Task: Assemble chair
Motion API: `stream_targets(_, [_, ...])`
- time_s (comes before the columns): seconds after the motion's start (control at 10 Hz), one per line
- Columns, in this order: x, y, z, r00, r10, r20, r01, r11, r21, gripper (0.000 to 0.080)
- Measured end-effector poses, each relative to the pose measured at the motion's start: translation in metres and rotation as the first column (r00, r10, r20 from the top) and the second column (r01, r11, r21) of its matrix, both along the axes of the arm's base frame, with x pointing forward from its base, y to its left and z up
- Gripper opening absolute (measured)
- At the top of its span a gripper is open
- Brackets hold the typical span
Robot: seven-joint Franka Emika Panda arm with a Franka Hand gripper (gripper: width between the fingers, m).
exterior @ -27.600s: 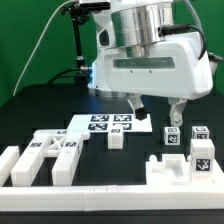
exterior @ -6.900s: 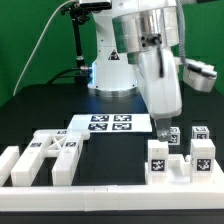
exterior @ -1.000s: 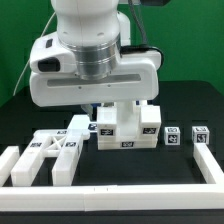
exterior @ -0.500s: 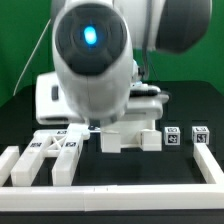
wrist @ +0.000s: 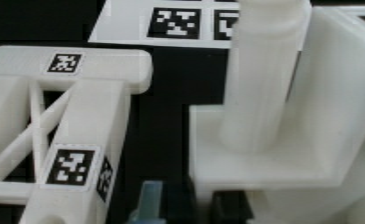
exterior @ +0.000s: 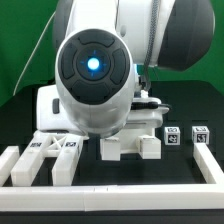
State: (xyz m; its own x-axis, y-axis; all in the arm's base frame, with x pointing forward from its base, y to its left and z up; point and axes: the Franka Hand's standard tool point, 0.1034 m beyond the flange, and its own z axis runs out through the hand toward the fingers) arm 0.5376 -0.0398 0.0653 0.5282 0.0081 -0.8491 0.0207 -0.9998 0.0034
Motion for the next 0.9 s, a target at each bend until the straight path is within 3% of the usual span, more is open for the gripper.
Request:
stream_targets(0.4, [-0.016, 0.000, -0.018, 0.997, -0.010, -0.075, 0.009, 1.000, -0.023, 0.0031])
stream_targets(0.9, [-0.018, 0.000, -0.023, 0.997, -0.016, -0.074, 0.013, 0.999, -0.036, 0.0031])
